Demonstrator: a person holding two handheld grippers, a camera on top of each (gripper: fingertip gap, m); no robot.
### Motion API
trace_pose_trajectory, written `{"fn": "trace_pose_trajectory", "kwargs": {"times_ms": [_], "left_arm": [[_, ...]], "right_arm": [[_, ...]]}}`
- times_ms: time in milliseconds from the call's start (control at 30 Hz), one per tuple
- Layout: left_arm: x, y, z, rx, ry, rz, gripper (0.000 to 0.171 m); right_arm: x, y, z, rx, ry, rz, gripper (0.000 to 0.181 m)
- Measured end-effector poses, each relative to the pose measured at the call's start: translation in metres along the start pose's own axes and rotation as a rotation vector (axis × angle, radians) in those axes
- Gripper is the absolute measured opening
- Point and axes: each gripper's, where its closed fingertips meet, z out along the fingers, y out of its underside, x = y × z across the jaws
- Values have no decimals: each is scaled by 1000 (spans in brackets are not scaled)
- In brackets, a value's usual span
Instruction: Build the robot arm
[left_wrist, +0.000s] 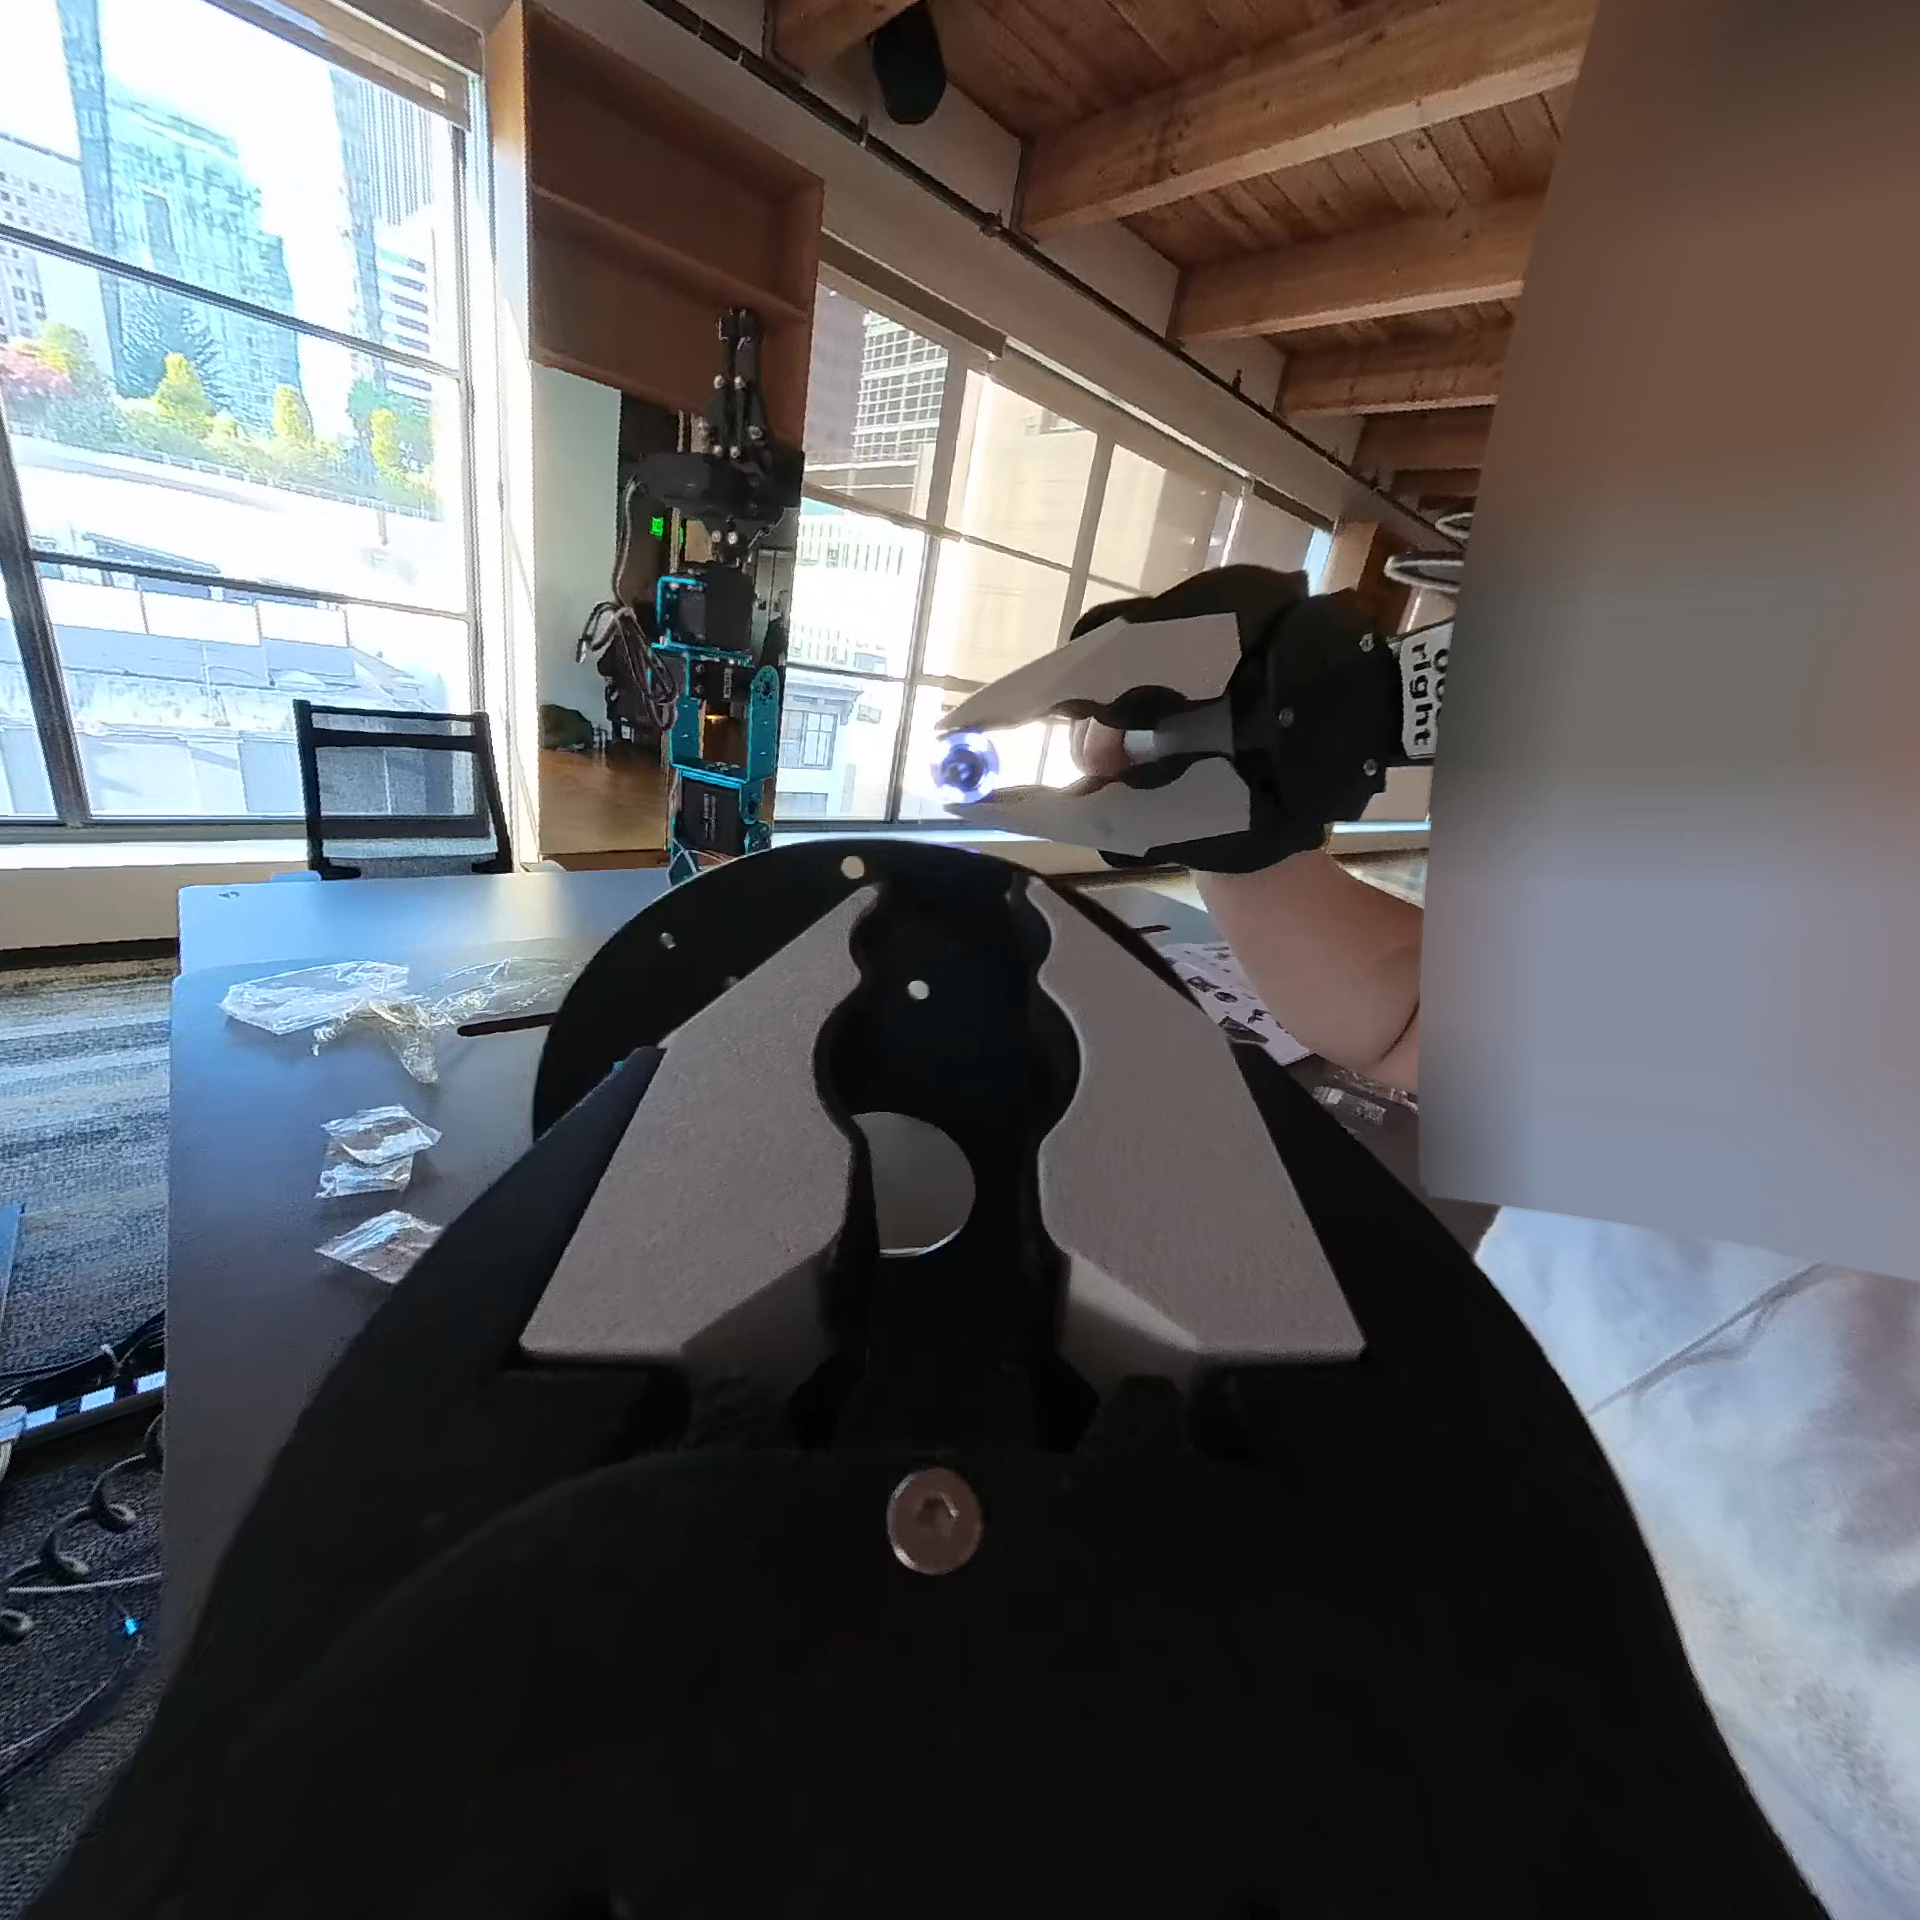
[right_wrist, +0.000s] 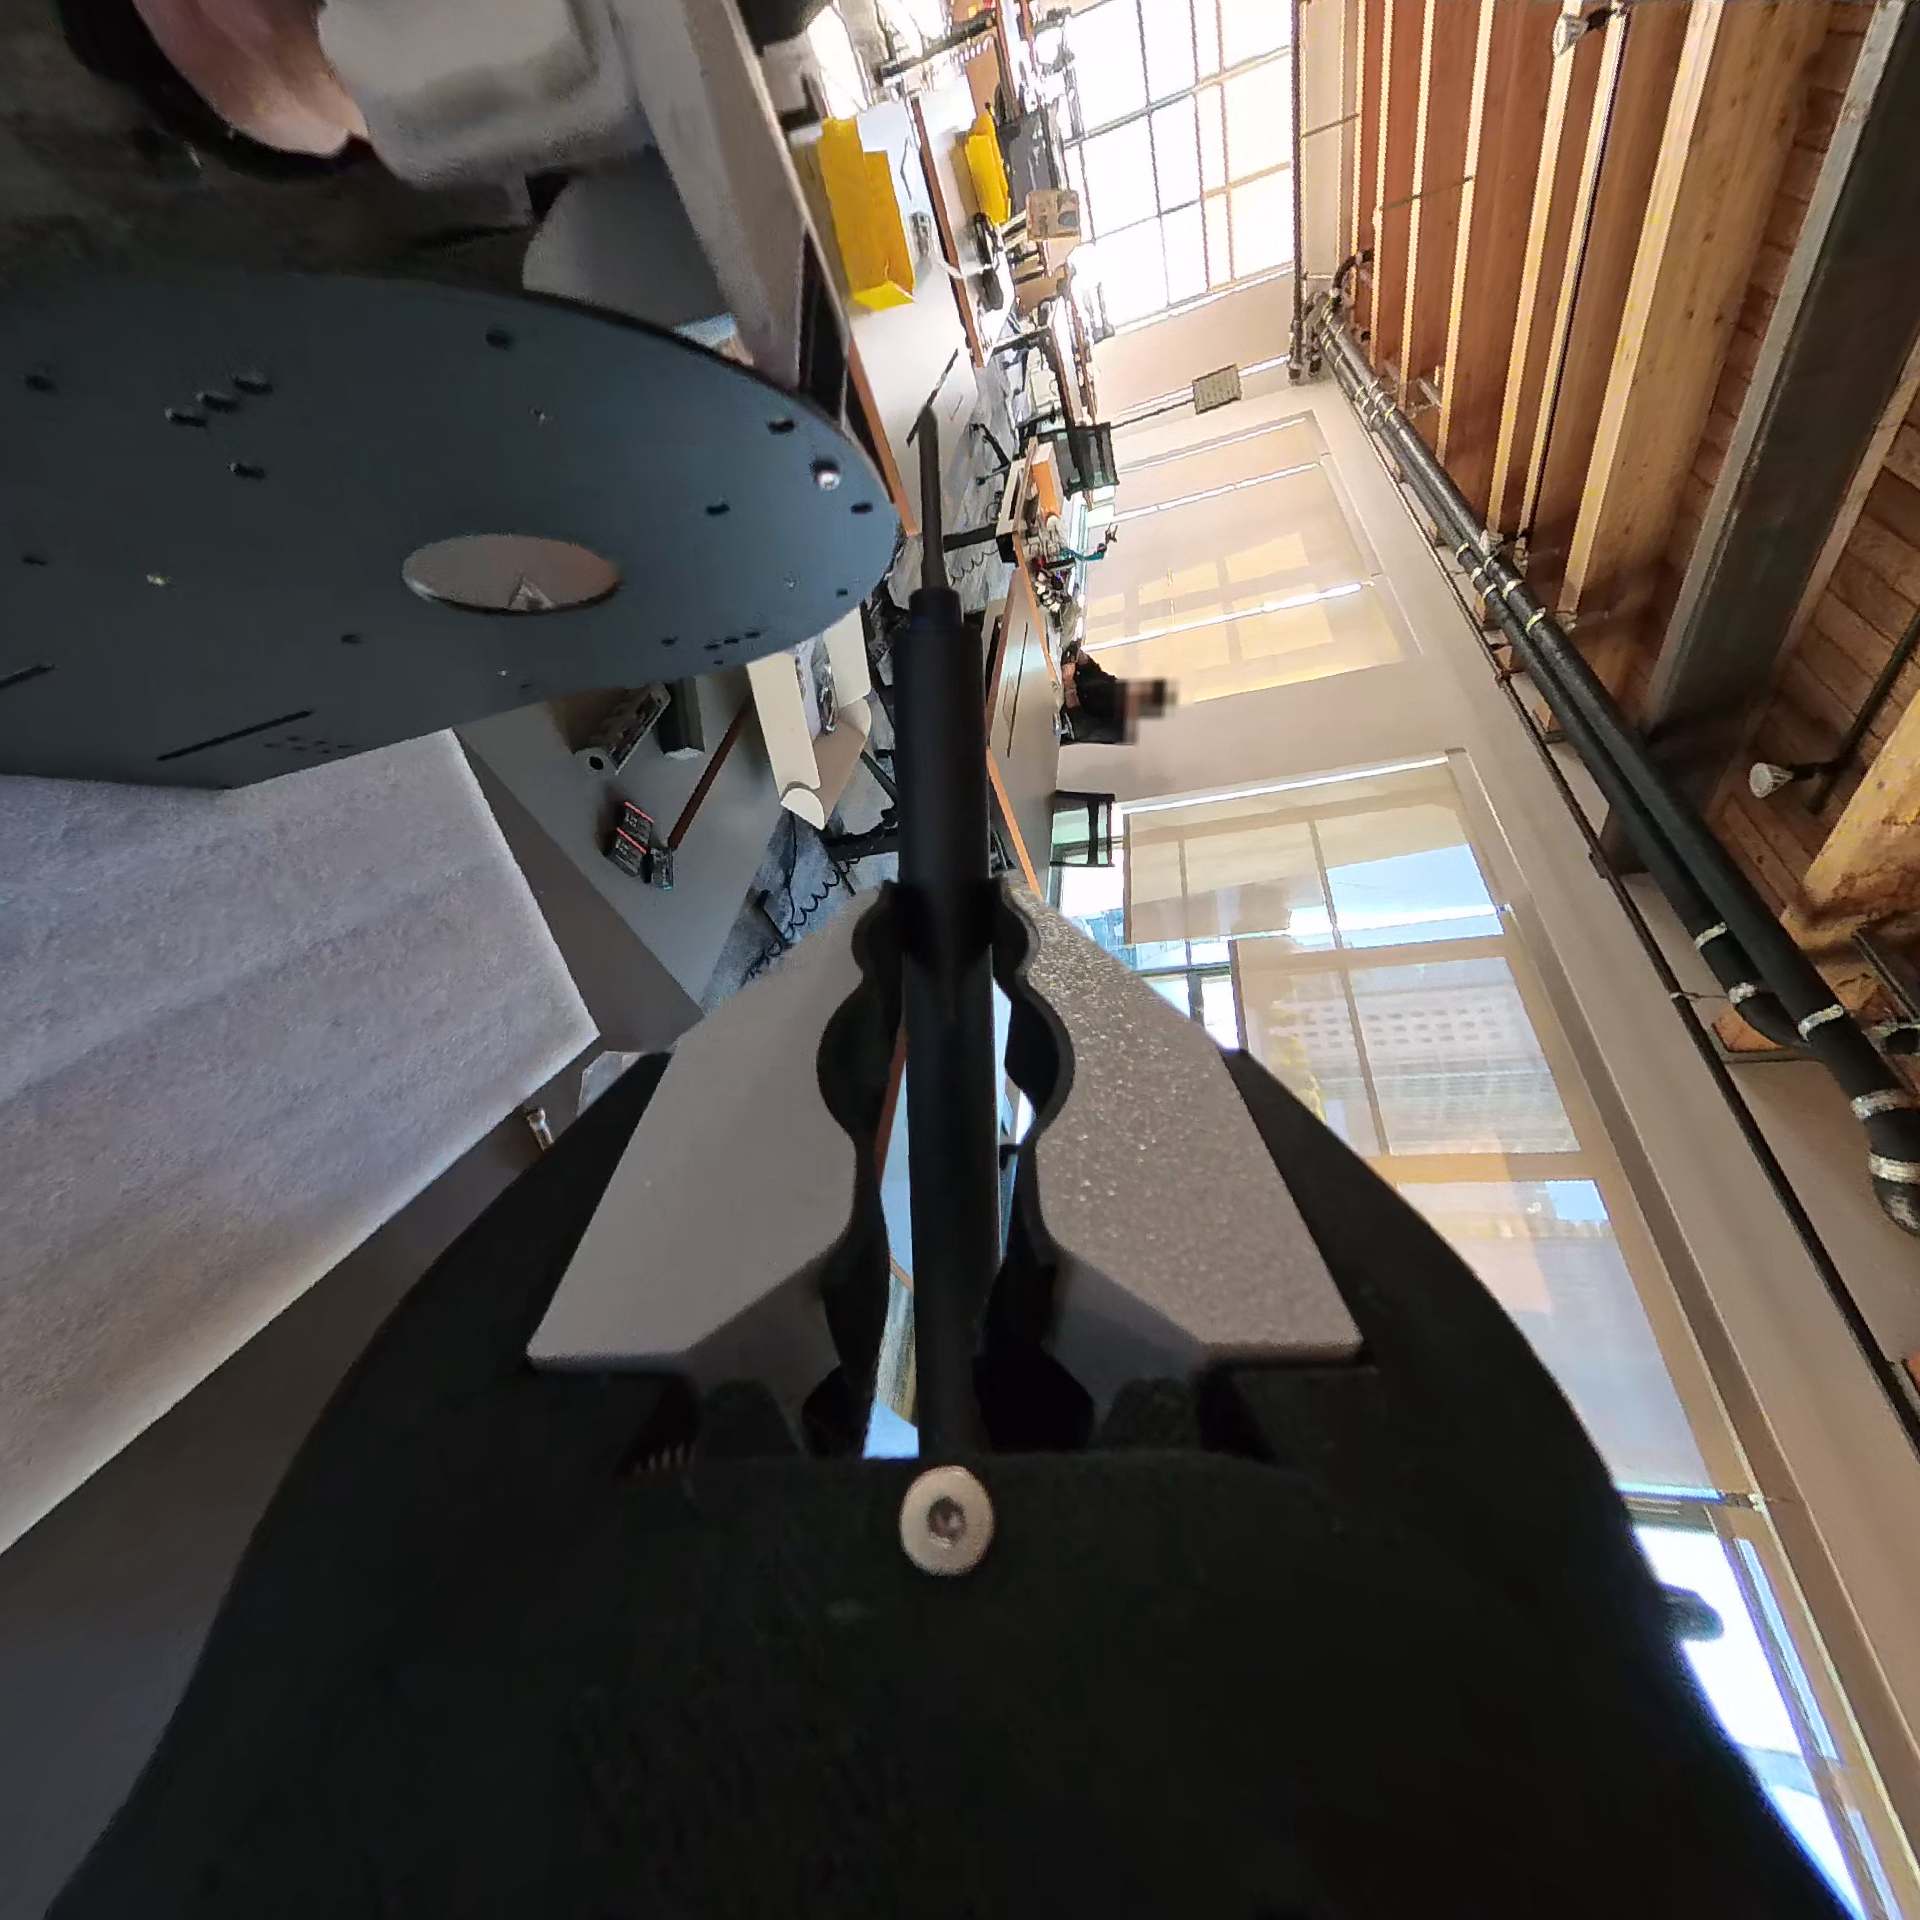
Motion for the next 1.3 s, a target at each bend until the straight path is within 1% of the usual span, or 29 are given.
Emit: {"fn": "trace_pose_trajectory", "kwargs": {"times_ms": [100,167,200,333,500,600,700,867,1033,1300], "left_arm": [[-2,1,1,7,10,-19,15],[-2,0,1,9,15,-15,6],[-3,1,1,3,11,-5,3],[-2,5,3,-21,14,11,5],[-3,4,2,-2,10,12,2],[-5,3,2,2,3,11,9],[-5,2,2,5,0,23,4],[-4,3,3,-7,-7,49,4],[-4,4,3,-45,-12,84,3],[-3,4,0,-164,4,123,3]], "right_arm": [[0,-5,4,14,-6,-4,14],[-1,-8,7,20,-11,-5,14],[-2,-8,8,21,-14,-5,14],[-3,-6,9,15,-17,-3,14],[-4,-5,8,8,-22,-5,14],[-5,-4,8,4,-25,-2,14],[-7,-5,9,6,-25,-4,15],[-7,-4,9,4,-24,-7,14],[-5,-2,6,6,-27,5,15],[-6,9,-1,-8,-33,5,15]]}}
